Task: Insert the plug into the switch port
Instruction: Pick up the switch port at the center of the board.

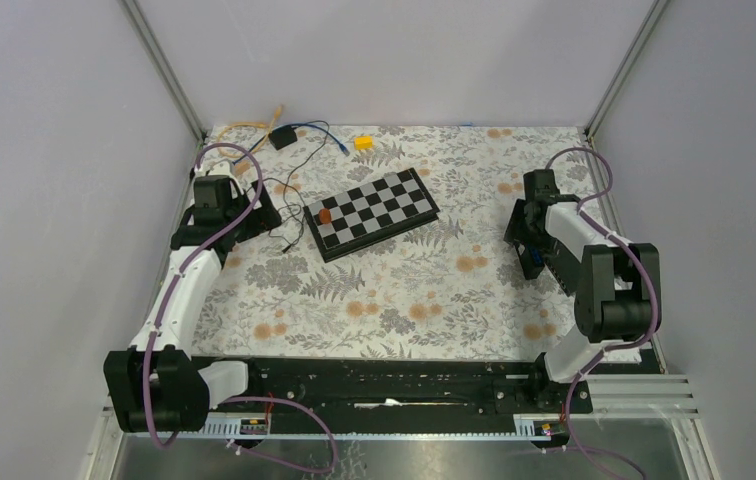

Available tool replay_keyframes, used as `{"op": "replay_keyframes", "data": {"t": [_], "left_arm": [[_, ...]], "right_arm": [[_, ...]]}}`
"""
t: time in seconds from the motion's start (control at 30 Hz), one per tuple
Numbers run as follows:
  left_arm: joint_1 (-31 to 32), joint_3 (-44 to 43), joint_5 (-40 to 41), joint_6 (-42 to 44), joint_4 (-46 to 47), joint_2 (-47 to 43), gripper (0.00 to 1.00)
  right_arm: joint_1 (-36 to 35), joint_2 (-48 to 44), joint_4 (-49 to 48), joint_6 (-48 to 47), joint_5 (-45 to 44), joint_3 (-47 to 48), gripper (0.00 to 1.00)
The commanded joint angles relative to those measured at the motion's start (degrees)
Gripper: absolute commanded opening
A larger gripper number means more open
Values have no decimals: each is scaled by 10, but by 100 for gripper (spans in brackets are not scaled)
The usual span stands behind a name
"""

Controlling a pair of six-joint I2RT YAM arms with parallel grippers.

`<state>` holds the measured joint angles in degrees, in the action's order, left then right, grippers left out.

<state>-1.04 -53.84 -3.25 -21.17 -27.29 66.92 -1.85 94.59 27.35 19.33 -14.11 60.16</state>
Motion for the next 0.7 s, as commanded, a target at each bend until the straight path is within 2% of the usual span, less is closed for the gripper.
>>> {"op": "replay_keyframes", "data": {"t": [0.0, 0.17, 0.37, 0.57, 0.67], "left_arm": [[6, 0, 4, 10, 26, -6, 99], [7, -4, -2, 9, 25, 5, 99], [7, -5, -4, 8, 26, 8, 99], [7, -4, -2, 8, 25, 8, 99], [7, -3, -2, 8, 25, 7, 99]], "right_arm": [[2, 3, -14, -8, -8, 20, 75], [0, 15, -14, -18, 0, 25, 66], [-6, 12, -24, -24, 8, 22, 65], [-54, 28, -25, -43, -14, 36, 66], [-75, 42, -24, -51, -36, 46, 61]]}}
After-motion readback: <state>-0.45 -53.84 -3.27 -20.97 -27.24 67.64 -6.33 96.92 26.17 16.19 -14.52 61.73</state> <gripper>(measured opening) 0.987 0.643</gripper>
